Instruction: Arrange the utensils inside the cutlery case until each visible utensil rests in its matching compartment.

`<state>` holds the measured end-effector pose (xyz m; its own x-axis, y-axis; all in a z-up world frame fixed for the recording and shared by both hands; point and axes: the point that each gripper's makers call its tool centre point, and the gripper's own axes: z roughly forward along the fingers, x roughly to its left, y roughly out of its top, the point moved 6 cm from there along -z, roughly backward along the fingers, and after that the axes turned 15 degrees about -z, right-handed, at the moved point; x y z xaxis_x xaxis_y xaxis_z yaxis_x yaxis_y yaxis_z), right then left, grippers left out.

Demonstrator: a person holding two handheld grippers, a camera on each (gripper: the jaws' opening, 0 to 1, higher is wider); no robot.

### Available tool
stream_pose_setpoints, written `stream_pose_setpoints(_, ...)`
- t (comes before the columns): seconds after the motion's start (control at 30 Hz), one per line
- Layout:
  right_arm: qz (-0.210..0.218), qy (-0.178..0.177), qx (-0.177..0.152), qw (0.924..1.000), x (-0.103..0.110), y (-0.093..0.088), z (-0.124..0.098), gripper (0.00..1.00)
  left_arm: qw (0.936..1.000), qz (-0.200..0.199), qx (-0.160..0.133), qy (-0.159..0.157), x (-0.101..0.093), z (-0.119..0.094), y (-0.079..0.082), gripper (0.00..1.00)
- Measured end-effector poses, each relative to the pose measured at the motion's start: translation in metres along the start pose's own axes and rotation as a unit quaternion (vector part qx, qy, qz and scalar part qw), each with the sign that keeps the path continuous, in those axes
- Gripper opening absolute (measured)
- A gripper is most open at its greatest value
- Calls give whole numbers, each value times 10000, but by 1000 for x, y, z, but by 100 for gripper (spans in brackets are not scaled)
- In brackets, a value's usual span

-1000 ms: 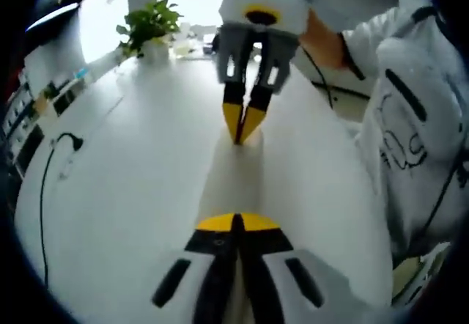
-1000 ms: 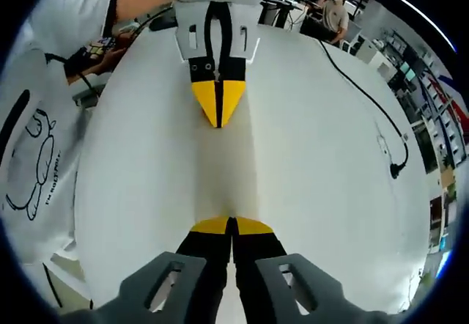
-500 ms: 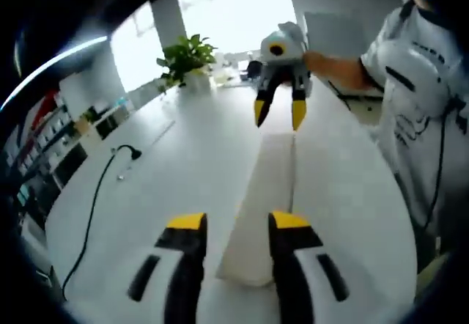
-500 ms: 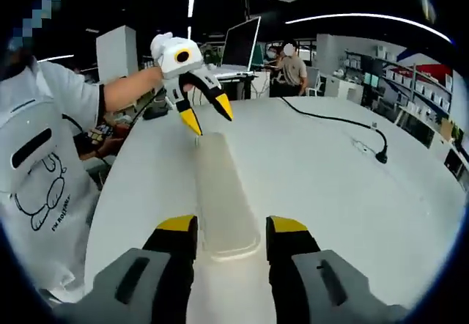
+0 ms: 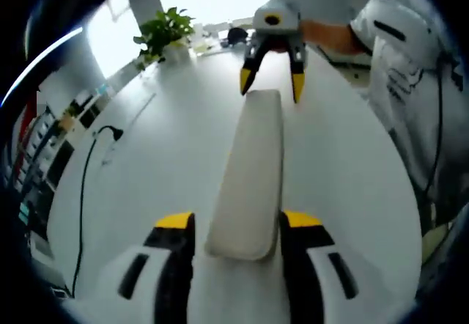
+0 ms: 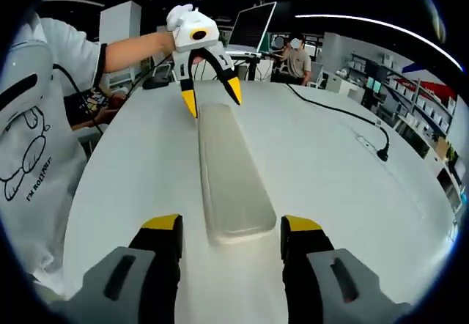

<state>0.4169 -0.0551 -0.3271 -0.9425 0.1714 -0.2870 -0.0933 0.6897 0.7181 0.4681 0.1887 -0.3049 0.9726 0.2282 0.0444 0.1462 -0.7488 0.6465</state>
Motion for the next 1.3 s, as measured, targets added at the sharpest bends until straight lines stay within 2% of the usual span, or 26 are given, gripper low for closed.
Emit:
stream_pose_setpoints(0.13, 116, 116, 32, 9999, -5, 1, 5, 55, 10000, 20, 73, -21, 5, 3, 9, 49)
stream_pose_setpoints(0.3, 44, 215, 137, 9997, -7, 0, 9, 53, 9988, 107, 413, -227, 4, 12, 10, 48)
stream_pose_setpoints(0.4, 43, 294, 139, 9995, -5, -1, 12, 51, 9955, 286, 822, -366, 2, 20, 8, 48)
stream_pose_setpoints(0.57, -29, 317, 231, 9992, -7, -2, 13, 44, 9898, 426, 1282, -454, 3, 34, 8, 45)
stream_pose_setpoints(0.8, -19, 370, 319, 9988, -6, 1, 10, 43, 9880, 396, 1409, -498, -7, 36, 13, 44)
stream_pose_setpoints(0.93, -19, 524, 388, 9979, -9, 4, 6, 43, 9849, 366, 1593, -570, -13, 33, 15, 43)
stream_pose_setpoints(1.1, -88, 429, 322, 9985, -23, 7, -2, 43, 9906, 386, 1241, -432, -9, 24, 27, 43)
stream_pose_setpoints(1.2, -324, 347, 345, 9983, -40, 13, -7, 43, 9912, 425, 1213, -299, -2, 22, 33, 43)
stream_pose_setpoints(1.3, -491, 335, 394, 9975, -46, 15, -9, 43, 9922, 433, 1156, -187, 10, 19, 39, 43)
